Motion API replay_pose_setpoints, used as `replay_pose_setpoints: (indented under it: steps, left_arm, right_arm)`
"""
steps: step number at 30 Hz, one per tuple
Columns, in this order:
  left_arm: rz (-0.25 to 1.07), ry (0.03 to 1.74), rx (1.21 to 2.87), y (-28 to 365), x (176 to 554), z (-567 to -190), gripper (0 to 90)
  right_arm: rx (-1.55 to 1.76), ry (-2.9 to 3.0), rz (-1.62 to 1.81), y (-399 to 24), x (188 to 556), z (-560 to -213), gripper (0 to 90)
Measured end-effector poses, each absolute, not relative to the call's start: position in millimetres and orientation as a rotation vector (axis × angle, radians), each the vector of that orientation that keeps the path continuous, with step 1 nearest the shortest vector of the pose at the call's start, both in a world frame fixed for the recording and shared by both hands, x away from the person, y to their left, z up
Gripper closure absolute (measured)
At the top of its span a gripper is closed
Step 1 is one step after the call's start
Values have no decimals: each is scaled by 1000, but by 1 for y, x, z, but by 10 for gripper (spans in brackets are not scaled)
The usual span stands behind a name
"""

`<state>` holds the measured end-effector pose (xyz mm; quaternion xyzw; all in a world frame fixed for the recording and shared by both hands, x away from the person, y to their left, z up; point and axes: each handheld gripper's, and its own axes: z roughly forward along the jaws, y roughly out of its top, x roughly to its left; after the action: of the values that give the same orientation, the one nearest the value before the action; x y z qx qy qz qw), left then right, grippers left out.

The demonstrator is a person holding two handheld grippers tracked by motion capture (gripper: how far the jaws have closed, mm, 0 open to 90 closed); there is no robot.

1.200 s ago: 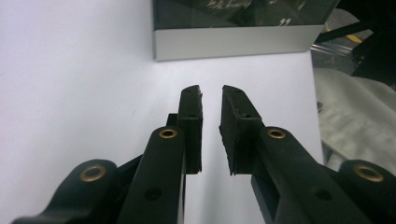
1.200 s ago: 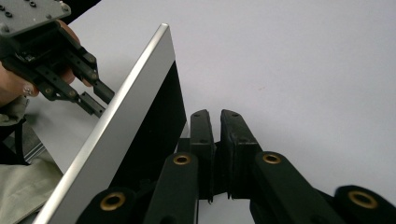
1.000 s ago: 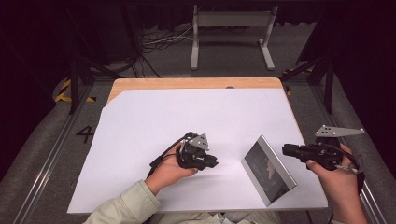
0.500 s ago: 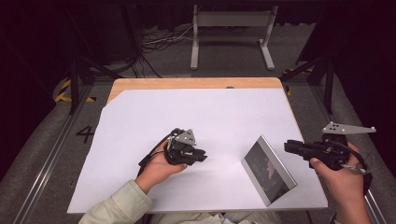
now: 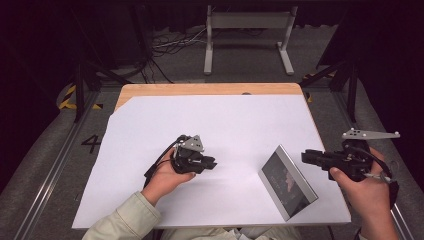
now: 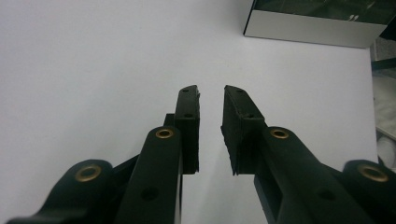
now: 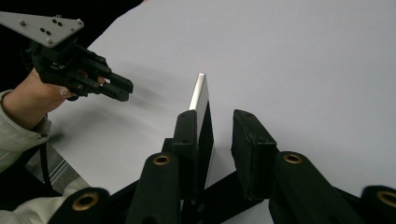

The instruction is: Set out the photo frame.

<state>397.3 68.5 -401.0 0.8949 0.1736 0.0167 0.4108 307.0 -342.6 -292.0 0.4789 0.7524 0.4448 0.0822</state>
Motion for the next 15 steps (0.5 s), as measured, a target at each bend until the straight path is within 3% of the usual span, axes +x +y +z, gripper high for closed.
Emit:
replay_pose_setpoints:
  steps: [15]
  left_arm:
    - [41, 451, 2259, 71, 400, -403, 759]
  right_arm:
    - [1488, 2319, 1197, -336, 310, -283, 680]
